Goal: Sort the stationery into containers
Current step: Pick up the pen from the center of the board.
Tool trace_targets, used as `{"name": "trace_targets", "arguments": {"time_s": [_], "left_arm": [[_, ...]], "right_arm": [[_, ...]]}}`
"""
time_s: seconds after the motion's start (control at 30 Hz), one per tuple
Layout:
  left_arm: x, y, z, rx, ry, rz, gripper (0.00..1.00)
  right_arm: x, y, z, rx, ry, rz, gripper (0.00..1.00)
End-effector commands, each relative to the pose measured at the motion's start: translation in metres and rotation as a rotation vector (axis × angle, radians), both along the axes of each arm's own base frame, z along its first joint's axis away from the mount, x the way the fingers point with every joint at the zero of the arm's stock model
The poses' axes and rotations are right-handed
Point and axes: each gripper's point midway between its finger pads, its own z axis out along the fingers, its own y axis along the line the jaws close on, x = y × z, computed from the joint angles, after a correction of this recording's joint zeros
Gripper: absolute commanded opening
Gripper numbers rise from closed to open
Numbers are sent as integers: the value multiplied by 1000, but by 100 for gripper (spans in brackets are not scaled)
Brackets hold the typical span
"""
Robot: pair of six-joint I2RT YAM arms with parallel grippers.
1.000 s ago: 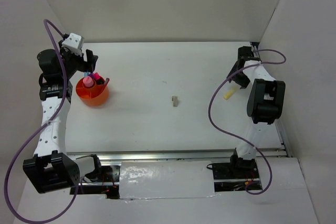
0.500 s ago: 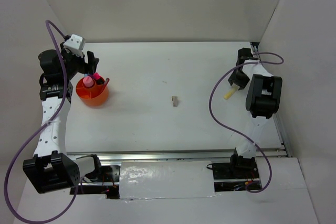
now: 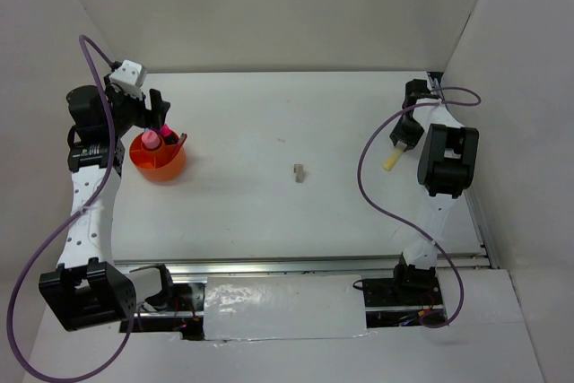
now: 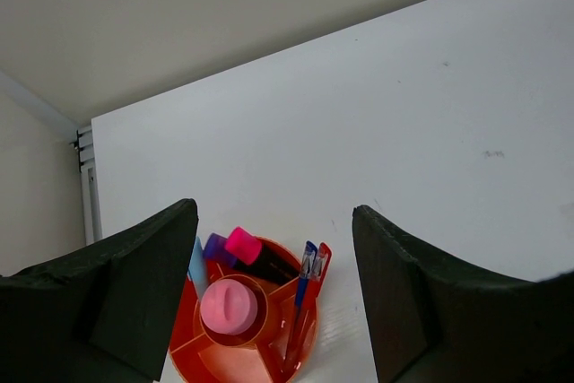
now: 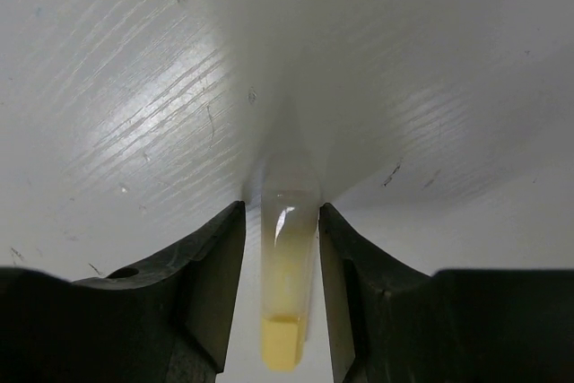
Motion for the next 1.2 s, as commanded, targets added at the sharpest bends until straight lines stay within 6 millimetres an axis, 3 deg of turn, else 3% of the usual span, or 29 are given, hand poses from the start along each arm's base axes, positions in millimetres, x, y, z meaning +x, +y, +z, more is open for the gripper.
{"name": "trace_targets", "arguments": {"time_s": [0.0,0.23,0.33,0.37,0.4,0.5,0.63,0.73,0.77,0.8,0.83,0.9,0.93,0.97,1.0,1.03,1.17], "left_arm": [[-1,-4,26,12,-65,-18,82],[-1,-5,30,8,-64,-21,82],[-1,-5,29,10,-59,-22,82],[-2,-5,29,11,-58,-25,81],[-3,-6,28,9,-56,-26,81],[-11,-17,26,14,-64,-109,81],[-39,-51,27,134,-150,-346,81],[-67,-92,20,277,-237,-553,82],[-74,-101,9,311,-240,-603,82],[-80,-110,6,419,-297,-659,83],[-97,-130,-7,447,-296,-742,83],[-114,-148,-10,566,-384,-815,83],[-126,-165,-26,578,-390,-885,83],[-128,-169,-30,659,-433,-894,83],[-144,-186,-30,700,-499,-957,83],[-151,-192,-45,733,-508,-995,83],[-170,-215,-59,879,-654,-1089,85]], "right_arm": [[3,3,4,-4,20,31,45],[-1,7,4,16,32,42,33],[-6,10,2,25,54,50,19],[-8,12,1,31,63,58,6],[-7,14,2,38,63,65,0],[-13,31,6,131,63,101,0],[-9,73,43,284,-47,246,0],[-13,117,79,397,-114,406,0],[-15,127,92,411,-138,450,0],[-22,150,101,471,-145,521,0],[-30,161,108,493,-142,561,0],[-48,197,117,564,-121,648,0],[-54,207,121,589,-114,671,0],[-63,216,123,614,-103,686,0],[-72,232,127,658,-91,715,0],[-79,239,127,685,-70,705,0],[-102,261,121,775,24,647,0]]}}
